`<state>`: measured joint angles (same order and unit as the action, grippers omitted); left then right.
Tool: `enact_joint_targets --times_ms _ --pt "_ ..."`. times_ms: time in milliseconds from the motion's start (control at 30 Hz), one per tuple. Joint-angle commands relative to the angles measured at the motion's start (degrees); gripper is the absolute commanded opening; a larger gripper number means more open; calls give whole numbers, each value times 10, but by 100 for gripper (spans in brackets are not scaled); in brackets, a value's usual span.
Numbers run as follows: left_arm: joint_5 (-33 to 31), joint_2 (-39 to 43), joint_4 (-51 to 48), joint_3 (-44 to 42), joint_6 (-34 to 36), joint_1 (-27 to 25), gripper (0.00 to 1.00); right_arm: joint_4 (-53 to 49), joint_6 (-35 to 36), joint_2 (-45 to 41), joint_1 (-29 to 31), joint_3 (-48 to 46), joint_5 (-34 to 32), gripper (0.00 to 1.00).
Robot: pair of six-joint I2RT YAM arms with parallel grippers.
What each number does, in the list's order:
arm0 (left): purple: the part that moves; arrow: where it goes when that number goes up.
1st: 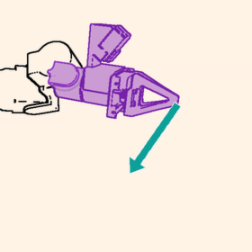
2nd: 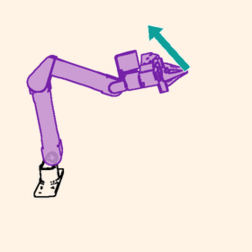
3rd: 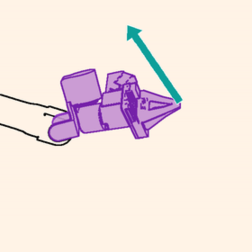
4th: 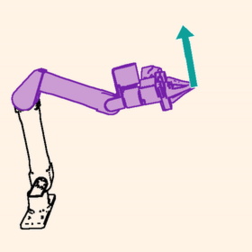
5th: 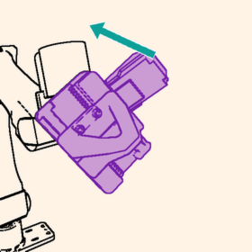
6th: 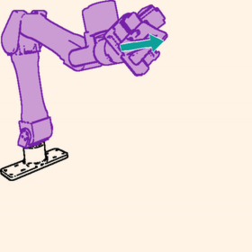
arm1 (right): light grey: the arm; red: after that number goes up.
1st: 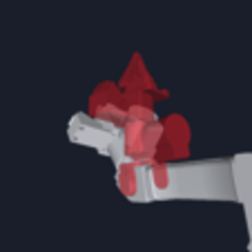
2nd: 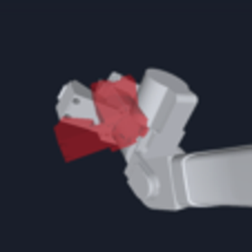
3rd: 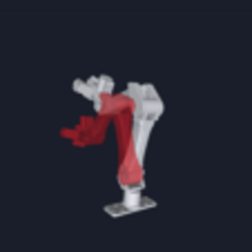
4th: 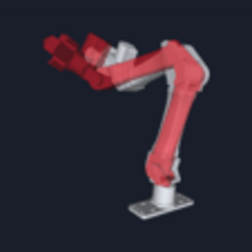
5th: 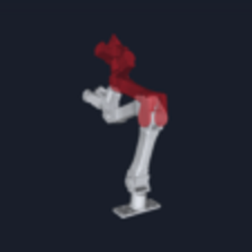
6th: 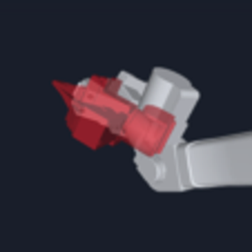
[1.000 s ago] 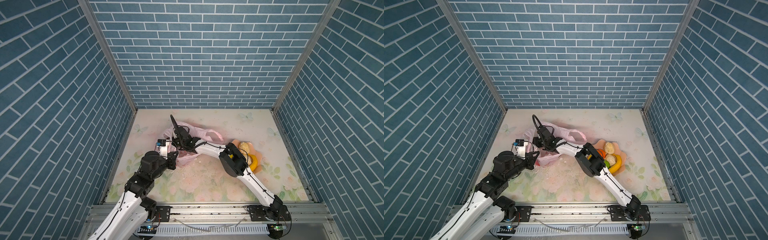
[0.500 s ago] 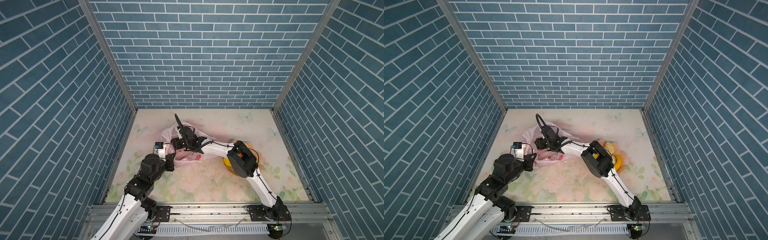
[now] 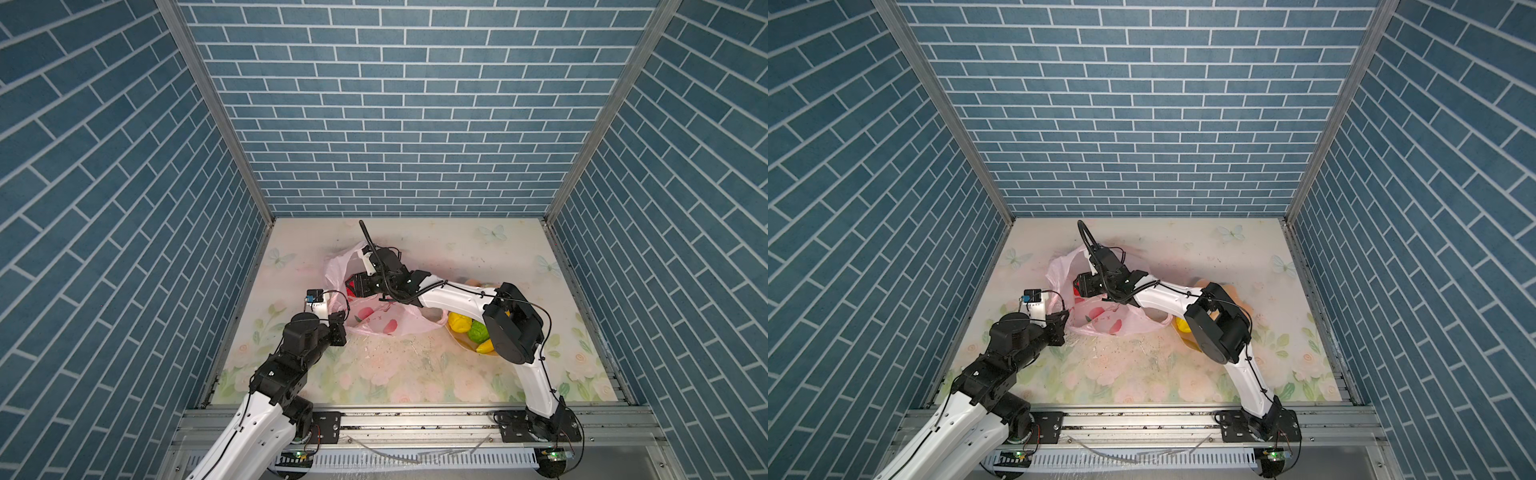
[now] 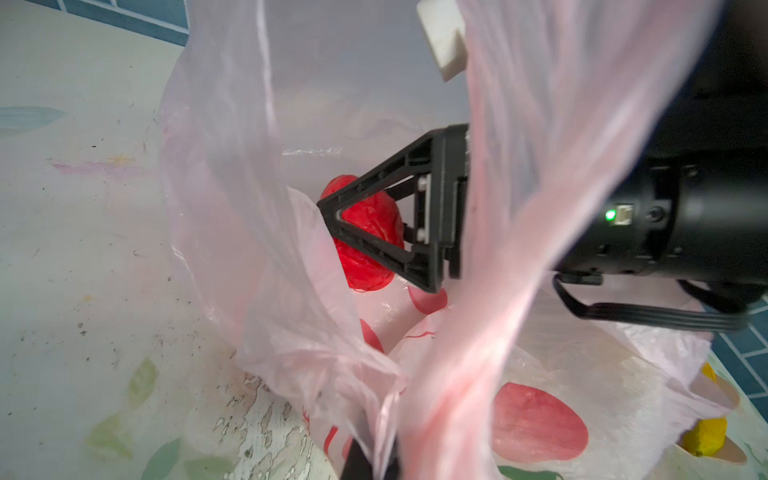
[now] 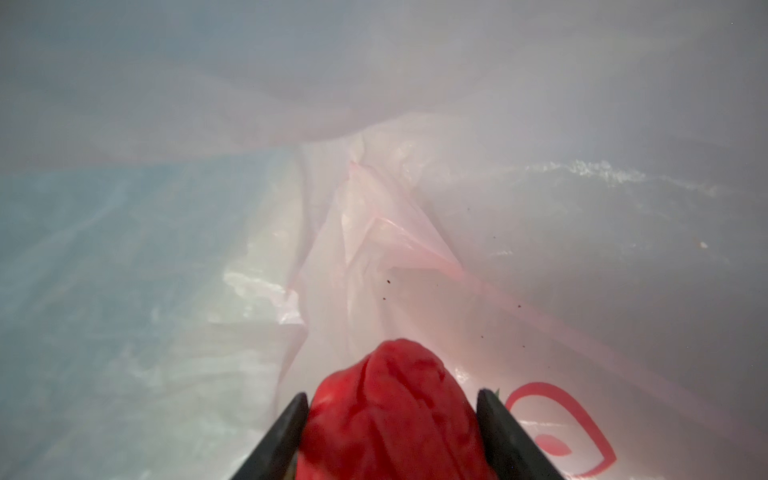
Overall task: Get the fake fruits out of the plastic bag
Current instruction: 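Lift the red apple up out of the bag opening with the right gripper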
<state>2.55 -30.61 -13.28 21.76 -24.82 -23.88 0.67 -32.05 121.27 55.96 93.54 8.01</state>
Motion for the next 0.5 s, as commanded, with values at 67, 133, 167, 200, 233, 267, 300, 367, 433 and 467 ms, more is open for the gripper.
enact_joint_targets --times_ms 67,133,167,200,233,267,300,367,433,467 --pt "-26 -14 17 2 -9 1 6 -19 27 -53 -1 -28 -11 10" --pt "-35 -15 23 4 -13 1 6 -26 29 -61 -1 -32 -10 10" --pt "-40 -16 28 4 -16 0 6 -30 30 -65 -1 -33 -8 10" --pt "-47 -18 33 5 -19 0 6 -32 30 -69 -1 -36 -7 10" --pt "-54 -20 35 6 -20 0 6 -34 30 -72 0 -38 -7 10" --pt "-60 -23 38 10 -20 1 6 -35 30 -76 -1 -41 -6 10" --pt "-66 -28 41 15 -19 0 6 -39 30 -79 -2 -42 -5 10" --pt "-77 -38 45 21 -18 0 6 -46 33 -84 0 -43 -5 10" --pt "-84 -49 52 26 -17 1 6 -49 33 -89 1 -45 -4 10" --pt "-86 -55 59 28 -16 1 6 -51 33 -91 0 -45 -2 10"
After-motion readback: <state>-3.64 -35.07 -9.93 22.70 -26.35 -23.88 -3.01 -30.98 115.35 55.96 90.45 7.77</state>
